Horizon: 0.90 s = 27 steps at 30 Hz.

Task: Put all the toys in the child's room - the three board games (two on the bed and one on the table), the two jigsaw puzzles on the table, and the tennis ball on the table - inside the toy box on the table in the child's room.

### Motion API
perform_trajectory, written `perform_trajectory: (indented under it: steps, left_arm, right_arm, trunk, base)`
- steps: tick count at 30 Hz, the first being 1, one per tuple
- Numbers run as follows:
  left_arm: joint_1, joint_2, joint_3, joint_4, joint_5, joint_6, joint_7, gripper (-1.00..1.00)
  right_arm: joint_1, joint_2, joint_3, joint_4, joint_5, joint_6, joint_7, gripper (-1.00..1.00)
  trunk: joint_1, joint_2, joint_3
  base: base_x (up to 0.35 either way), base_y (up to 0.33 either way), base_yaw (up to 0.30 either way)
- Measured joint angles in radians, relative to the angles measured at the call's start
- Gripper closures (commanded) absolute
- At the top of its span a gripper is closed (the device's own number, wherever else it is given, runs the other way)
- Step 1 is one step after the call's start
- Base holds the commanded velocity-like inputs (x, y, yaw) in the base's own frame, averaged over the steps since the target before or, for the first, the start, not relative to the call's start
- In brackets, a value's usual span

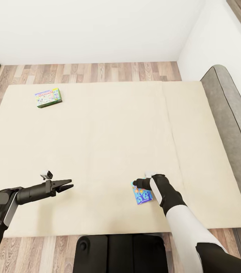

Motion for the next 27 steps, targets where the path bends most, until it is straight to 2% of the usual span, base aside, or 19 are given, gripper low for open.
perform_trajectory:
  steps: [17, 27]
  left_arm:
    - [0.000, 0.001, 0.000, 0.000, 0.000, 0.000, 0.000, -1.00]
    - [0.000, 0.002, 0.000, 0.000, 0.000, 0.000, 0.000, -1.00]
  right_arm:
    - [0.000, 0.000, 0.001, 0.001, 0.000, 0.010, 0.000, -1.00]
    - [0.000, 0.000, 0.007, 0.001, 0.001, 0.063, -0.003, -1.00]
  trunk:
    - [0.000, 0.000, 0.000]
    - [0.000, 0.000, 0.000]
  base:
    - [0.000, 0.015, 0.000]
    - [0.000, 0.000, 0.000]
